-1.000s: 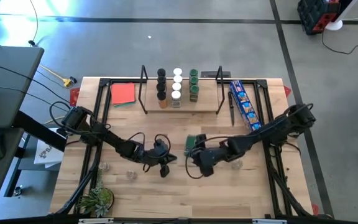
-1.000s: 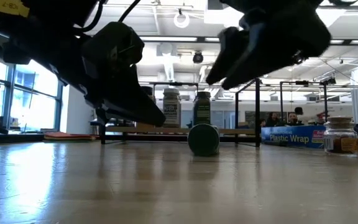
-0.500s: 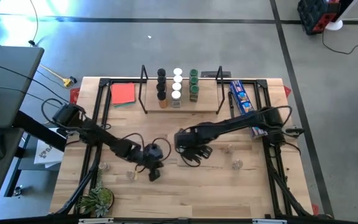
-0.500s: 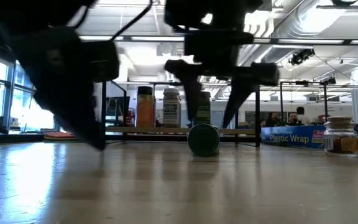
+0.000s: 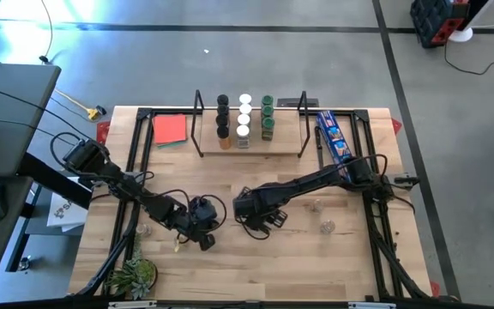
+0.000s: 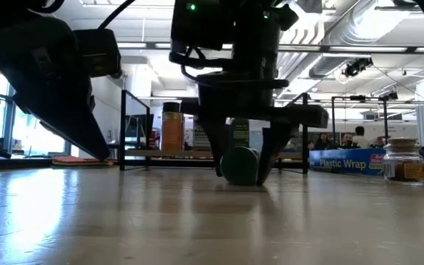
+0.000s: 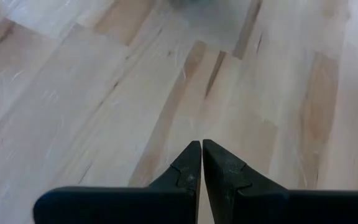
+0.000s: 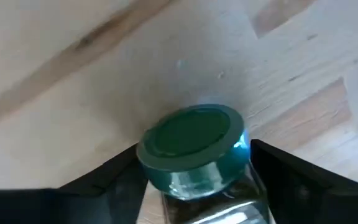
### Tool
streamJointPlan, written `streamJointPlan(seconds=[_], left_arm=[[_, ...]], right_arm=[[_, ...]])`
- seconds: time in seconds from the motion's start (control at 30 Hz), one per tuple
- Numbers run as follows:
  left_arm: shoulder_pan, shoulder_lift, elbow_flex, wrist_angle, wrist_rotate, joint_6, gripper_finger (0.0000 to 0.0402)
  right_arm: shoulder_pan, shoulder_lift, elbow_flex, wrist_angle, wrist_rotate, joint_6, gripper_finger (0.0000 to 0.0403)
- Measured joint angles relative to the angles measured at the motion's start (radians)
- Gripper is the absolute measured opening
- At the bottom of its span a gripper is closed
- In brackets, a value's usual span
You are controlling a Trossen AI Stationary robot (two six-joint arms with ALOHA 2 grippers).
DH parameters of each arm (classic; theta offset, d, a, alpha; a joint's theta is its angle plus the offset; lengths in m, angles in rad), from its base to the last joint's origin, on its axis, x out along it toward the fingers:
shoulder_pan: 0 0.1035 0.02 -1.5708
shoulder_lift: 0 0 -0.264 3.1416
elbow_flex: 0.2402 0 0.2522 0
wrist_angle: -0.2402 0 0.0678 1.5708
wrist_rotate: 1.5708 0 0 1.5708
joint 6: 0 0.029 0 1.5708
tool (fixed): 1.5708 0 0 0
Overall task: Shelf spices
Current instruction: Put the green seasoning bottle on the shelf aligned with the other green seasoning bottles
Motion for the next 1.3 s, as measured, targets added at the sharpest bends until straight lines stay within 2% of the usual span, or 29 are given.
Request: streamJointPlan(seconds=[0.17, 0.3, 0.43, 0.53, 0.63, 0.73, 0.83, 0.97, 1.03, 1.17, 1.3], left_arm=[[-0.002, 0.000, 0.000, -0.002, -0.025, 0.001, 0.0014], [-0.012, 0.000, 0.000, -0.010, -0.049, 0.007, 0.0014], [-0.034, -0.003, 0.000, -0.085, -0.122, -0.078, 0.0014], [-0.066, -0.008, 0.000, -0.153, -0.195, -0.156, 0.0014], [-0.100, -0.008, 0.000, -0.190, -0.264, -0.207, 0.0014], [-0.117, -0.008, 0.000, -0.187, -0.309, -0.208, 0.0014], [-0.116, -0.008, 0.000, -0.177, -0.339, -0.197, 0.0014], [-0.097, -0.008, 0.000, -0.171, -0.344, -0.180, 0.0014], [-0.088, -0.008, 0.000, -0.168, -0.342, -0.175, 0.0014], [-0.075, -0.008, 0.000, -0.167, -0.328, -0.174, 0.0014], [-0.069, -0.008, 0.000, -0.164, -0.319, -0.173, 0.0014]], right_arm=[[0.016, 0.000, -0.001, 0.099, -0.051, 0.196, 0.0182], [0.017, -0.020, -0.004, 0.104, -0.117, 0.301, 0.0181], [-0.010, -0.148, -0.050, 0.125, -0.122, 0.336, 0.0181], [-0.065, -0.344, -0.220, 0.255, -0.075, 0.389, 0.0181], [-0.135, -0.580, -0.462, 0.440, -0.003, 0.456, 0.0181], [-0.220, -0.806, -0.695, 0.735, 0.052, 0.517, 0.0181], [-0.323, -0.924, -0.922, 1.073, 0.014, 0.582, 0.0181], [-0.452, -0.930, -1.125, 1.523, -0.092, 0.660, 0.0181], [-0.503, -0.884, -1.172, 1.661, -0.143, 0.701, 0.0181], [-0.566, -0.762, -1.164, 1.799, -0.220, 0.737, 0.0181], [-0.587, -0.617, -1.089, 1.792, -0.293, 0.740, 0.0181]])
